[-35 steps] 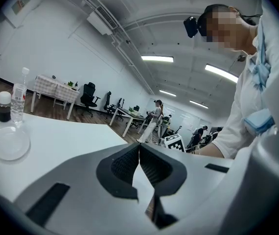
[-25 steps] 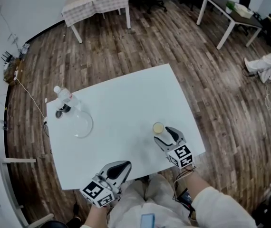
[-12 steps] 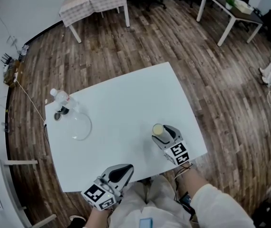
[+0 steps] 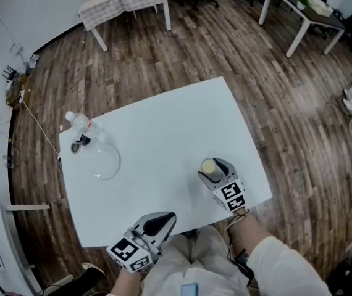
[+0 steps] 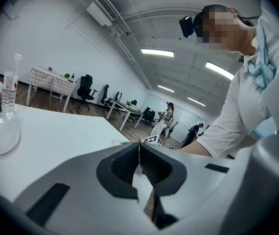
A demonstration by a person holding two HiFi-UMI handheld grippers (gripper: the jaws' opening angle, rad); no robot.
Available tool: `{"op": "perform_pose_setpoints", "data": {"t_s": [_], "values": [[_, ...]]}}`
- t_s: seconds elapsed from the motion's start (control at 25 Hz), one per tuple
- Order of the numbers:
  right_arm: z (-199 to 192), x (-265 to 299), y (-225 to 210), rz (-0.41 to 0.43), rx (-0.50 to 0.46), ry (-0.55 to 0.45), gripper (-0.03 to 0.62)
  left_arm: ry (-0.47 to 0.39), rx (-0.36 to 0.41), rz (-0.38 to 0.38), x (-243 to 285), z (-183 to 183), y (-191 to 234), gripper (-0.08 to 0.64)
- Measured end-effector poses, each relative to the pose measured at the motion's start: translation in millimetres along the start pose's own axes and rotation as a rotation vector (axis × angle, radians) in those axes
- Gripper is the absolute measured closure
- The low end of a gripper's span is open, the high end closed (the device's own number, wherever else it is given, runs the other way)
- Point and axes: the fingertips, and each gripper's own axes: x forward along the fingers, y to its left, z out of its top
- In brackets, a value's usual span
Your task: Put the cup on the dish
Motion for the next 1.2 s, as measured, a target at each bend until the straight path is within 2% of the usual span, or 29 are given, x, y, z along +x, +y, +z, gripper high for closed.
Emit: {"op": "perform_pose_setpoints", "data": {"t_s": [1.2], "values": [[-3.6,12.1,-1.7,-0.015,-0.055,0.069,0.314,-0.033,-0.009,0.026,-19.0,0.2,10.8,0.558]]}}
